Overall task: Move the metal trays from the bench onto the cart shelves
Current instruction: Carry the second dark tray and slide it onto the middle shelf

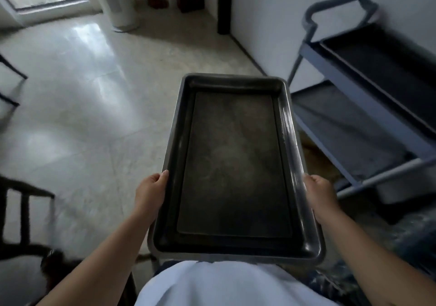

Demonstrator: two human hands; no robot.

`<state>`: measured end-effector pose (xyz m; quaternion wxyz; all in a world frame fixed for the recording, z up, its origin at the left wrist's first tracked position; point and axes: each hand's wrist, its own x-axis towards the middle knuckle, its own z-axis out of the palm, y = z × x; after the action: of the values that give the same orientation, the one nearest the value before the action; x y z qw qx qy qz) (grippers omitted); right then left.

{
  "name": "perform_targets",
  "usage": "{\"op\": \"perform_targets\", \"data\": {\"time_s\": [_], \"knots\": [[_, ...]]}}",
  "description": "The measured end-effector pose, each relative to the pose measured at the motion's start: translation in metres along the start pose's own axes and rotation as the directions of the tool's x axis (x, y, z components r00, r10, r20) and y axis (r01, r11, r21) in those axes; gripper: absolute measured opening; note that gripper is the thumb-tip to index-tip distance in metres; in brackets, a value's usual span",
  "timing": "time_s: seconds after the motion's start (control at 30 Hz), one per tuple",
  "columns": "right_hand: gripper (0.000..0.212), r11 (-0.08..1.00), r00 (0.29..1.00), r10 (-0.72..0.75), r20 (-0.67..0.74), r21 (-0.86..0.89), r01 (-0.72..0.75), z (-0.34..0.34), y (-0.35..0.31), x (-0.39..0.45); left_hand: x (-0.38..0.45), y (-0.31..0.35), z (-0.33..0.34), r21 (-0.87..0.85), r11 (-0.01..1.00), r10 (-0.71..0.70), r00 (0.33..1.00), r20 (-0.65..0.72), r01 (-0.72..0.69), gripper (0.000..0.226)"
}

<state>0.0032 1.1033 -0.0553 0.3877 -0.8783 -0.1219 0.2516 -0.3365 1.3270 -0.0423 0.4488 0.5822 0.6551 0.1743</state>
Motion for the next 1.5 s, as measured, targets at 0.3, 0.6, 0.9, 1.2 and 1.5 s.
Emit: {"op": "perform_targets", "data": {"time_s": [0.3, 0.6, 0.9, 1.2, 1.5], "knots": [[0.047, 0.951, 0.913, 0.298, -0.278, 0.165, -0.26, 0.01, 0.022, 0.019, 0.126, 0.097, 0.079, 0.272, 0.931, 0.151, 0.936, 0.317, -0.243, 0.051], [0.039, 0.808, 0.766, 0.561, -0.314, 0.409, -0.424, 0.012, 0.062, 0.104, 0.21, 0.172, 0.23, 0.348, 0.844, 0.187, 0.831, 0.525, -0.409, 0.054], [0.044, 0.722, 0.625, 0.676, -0.391, 0.524, -0.453, 0.018, 0.105, 0.206, 0.289, 0.216, 0.396, 0.337, 0.766, 0.226, 0.721, 0.655, -0.547, 0.057], [0.044, 0.71, 0.535, 0.691, -0.486, 0.598, -0.373, 0.056, 0.162, 0.325, 0.373, 0.222, 0.554, 0.275, 0.693, 0.302, 0.615, 0.728, -0.666, 0.054], [0.042, 0.748, 0.533, 0.65, -0.542, 0.58, -0.323, 0.063, 0.203, 0.399, 0.41, 0.233, 0.633, 0.259, 0.697, 0.31, 0.606, 0.733, -0.669, 0.054]]}}
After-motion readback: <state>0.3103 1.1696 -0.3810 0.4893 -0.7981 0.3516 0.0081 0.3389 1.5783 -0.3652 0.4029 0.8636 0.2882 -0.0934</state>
